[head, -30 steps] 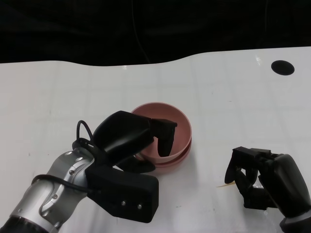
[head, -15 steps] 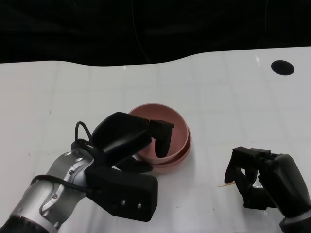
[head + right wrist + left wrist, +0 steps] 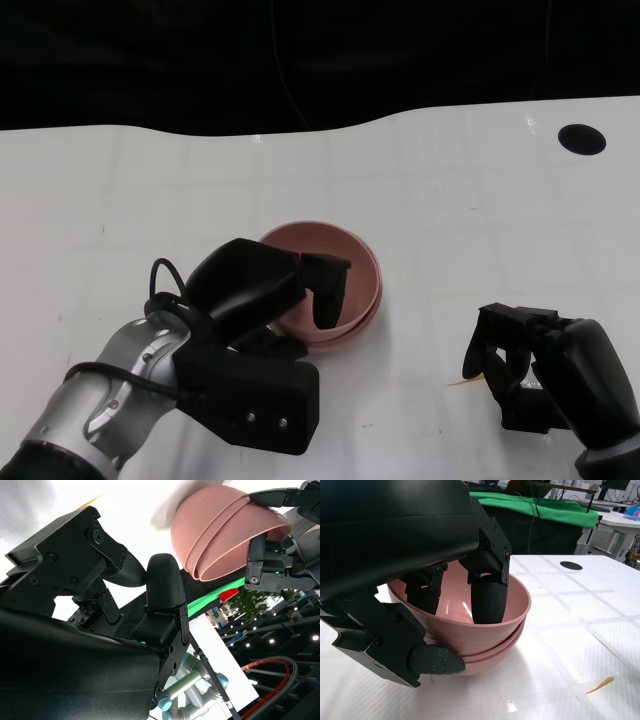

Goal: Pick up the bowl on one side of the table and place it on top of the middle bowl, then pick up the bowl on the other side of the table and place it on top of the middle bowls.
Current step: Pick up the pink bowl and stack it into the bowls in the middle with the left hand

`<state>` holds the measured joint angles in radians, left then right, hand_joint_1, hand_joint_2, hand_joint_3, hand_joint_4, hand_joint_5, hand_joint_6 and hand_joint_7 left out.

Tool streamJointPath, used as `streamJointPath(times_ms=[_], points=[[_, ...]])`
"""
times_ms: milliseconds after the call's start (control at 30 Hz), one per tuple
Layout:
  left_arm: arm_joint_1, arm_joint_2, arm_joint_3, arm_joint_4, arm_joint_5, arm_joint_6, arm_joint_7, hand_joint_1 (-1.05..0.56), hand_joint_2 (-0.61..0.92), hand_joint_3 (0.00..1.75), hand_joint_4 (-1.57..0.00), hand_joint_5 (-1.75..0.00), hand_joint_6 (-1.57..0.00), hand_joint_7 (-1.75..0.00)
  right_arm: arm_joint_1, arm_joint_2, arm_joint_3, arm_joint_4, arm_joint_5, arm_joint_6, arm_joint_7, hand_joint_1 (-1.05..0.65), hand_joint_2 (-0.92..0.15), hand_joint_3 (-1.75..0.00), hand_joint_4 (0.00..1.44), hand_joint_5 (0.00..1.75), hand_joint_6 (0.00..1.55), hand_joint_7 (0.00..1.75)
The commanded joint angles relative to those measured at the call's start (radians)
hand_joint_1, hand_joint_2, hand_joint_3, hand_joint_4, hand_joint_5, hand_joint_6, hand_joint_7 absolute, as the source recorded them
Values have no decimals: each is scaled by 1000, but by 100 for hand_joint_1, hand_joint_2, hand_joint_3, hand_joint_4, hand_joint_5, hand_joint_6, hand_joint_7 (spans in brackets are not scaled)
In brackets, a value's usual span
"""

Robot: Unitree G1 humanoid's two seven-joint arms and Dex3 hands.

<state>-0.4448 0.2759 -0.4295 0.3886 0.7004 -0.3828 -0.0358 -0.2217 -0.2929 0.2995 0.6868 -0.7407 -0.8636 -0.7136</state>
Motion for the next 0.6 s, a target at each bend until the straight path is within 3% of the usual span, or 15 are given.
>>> streamJointPath(times_ms=[33,600], points=[[-21,8,0,8,4,-3,20,-3,76,52,-76,-175,-59,-174,-2,-8,1,8,10,-12,-9,-18,-46,-135,92,175,71,167],[-39,5,-16,17,11,-2,35,-3,76,49,-76,-175,-58,-175,0,-10,-2,4,12,-13,-6,-18,-46,-134,92,175,70,167]])
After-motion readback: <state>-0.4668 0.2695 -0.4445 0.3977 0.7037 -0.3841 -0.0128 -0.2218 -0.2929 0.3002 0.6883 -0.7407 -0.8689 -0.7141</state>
